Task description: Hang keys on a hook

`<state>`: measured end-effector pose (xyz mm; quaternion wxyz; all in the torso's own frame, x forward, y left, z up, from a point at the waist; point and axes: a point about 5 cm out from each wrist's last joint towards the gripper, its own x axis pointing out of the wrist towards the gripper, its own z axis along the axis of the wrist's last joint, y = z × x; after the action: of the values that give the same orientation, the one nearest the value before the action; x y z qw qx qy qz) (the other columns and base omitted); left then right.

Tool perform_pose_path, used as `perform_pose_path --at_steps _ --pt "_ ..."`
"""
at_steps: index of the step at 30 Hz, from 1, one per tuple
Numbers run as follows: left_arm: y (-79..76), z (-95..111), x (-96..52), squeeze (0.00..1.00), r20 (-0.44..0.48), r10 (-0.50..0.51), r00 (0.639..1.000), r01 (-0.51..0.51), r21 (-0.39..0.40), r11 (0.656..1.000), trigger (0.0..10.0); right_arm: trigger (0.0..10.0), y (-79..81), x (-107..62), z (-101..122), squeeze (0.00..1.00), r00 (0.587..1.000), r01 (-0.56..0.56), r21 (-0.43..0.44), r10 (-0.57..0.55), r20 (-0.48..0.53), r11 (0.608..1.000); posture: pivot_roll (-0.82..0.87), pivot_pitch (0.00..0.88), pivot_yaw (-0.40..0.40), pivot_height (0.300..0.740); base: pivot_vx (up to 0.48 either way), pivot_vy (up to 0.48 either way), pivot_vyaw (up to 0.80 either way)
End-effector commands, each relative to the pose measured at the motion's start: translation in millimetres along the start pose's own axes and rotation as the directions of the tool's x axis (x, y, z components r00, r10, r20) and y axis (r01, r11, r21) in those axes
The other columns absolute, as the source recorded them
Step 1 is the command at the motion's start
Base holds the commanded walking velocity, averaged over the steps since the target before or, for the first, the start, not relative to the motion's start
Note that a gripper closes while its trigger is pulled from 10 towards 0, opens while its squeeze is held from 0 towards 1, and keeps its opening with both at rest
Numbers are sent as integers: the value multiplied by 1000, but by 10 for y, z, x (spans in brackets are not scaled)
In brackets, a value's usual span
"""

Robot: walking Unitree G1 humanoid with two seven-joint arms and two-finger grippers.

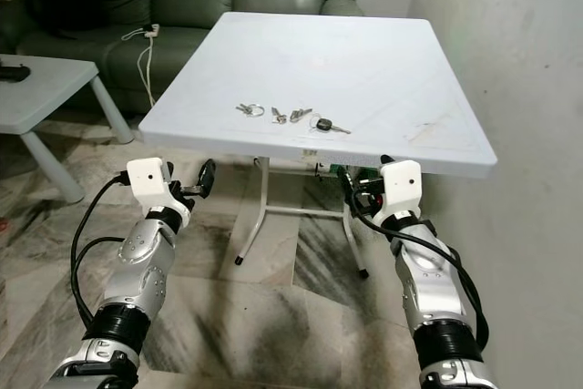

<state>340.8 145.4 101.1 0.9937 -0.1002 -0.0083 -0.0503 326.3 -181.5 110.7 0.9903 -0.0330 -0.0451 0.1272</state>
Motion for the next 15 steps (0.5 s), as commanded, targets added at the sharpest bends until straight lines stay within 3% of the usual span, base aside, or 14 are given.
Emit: perform_pose_path --at_steps 1,4,15 --pt "13 34 9 0 10 1 1000 -1 -3 1000 10000 10000 -6 26 50 0 1000 -2 6 2 14 1000 -68 0 -51 740 0 0 0" --pt "23 34 8 0 10 6 1000 -6 -2 1000 10000 10000 -5 25 51 0 1000 -3 7 3 14 1000 -69 0 -51 740 0 0 0" --pt "30 47 10 0 19 2 1000 -2 -3 1000 10000 10000 -13 19 53 0 1000 -3 9 3 14 1000 -72 0 -49 740 341 0 0"
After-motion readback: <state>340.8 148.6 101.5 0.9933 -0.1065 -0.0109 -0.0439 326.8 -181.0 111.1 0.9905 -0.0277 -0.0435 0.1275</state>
